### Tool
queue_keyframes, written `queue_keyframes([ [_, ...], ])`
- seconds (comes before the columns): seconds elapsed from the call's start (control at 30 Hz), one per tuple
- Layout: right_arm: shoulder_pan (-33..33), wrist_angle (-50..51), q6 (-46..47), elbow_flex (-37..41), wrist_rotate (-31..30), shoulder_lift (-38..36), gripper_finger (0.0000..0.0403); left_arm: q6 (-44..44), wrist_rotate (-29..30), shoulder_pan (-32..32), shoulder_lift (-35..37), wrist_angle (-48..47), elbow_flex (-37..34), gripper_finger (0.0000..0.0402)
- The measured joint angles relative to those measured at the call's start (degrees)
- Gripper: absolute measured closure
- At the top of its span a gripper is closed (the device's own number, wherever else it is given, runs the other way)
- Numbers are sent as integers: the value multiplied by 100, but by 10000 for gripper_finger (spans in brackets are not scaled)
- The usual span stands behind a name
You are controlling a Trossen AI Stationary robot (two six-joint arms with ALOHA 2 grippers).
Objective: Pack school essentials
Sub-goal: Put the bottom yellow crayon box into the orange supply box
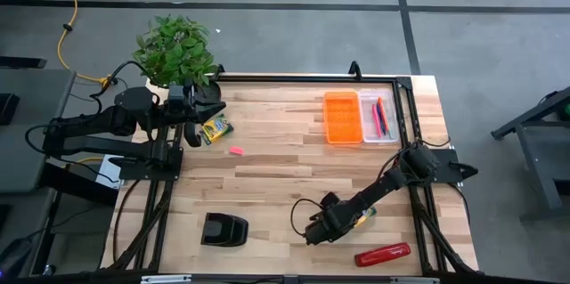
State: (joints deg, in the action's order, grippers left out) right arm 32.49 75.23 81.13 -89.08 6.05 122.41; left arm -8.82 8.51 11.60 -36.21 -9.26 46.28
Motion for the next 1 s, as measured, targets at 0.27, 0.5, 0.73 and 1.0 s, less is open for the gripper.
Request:
queue_keyframes([
  [0.27,2,-23,-159,0,6,-103,395,0,0,0,0,0,-2,402],
  [0.5,51,4,-362,0,-452,-573,400,2,0,0,0,0,-2,401],
  [0.73,213,-41,-457,16,-1574,-1487,402,0,0,0,0,0,-2,402],
  [1.0,352,-2493,-370,2657,-2693,-4196,402,0,-30,0,0,0,-2,401],
])
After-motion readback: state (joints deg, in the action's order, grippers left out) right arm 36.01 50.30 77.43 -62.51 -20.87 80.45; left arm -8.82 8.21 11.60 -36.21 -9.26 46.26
